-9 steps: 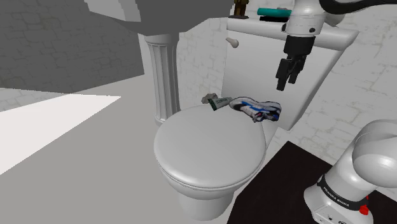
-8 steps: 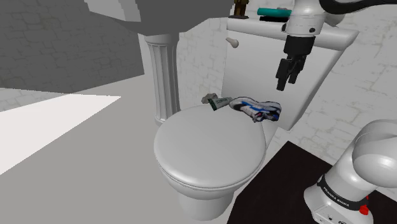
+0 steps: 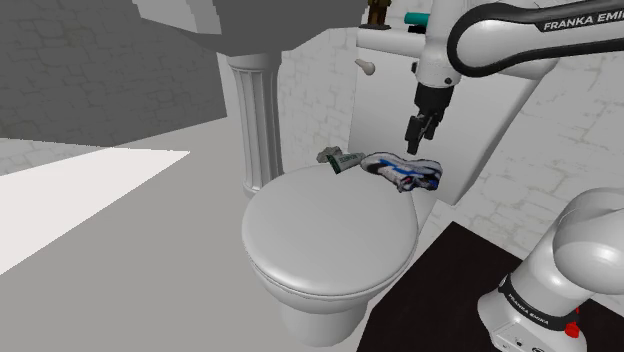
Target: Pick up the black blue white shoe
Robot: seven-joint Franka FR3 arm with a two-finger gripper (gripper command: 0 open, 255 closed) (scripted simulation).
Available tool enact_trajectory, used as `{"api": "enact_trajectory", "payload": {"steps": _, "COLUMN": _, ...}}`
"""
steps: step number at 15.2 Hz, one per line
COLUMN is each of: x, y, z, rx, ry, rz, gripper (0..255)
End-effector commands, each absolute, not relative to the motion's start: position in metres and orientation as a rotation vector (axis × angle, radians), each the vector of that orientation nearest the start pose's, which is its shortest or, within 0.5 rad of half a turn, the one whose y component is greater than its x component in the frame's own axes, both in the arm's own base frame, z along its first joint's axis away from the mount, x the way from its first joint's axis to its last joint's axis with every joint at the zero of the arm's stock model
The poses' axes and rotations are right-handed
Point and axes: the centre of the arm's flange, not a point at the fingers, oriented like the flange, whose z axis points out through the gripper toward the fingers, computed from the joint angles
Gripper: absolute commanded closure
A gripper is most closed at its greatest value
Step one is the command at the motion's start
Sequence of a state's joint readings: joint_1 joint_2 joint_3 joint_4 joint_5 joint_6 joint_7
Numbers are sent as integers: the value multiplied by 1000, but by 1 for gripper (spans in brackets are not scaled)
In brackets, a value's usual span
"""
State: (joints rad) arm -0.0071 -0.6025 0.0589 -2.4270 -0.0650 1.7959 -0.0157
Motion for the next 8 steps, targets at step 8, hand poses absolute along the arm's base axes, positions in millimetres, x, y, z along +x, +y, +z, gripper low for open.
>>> {"api": "enact_trajectory", "payload": {"steps": 8, "x": 441, "y": 2, "z": 444, "rx": -3371, "ry": -300, "rz": -92, "gripper": 0}}
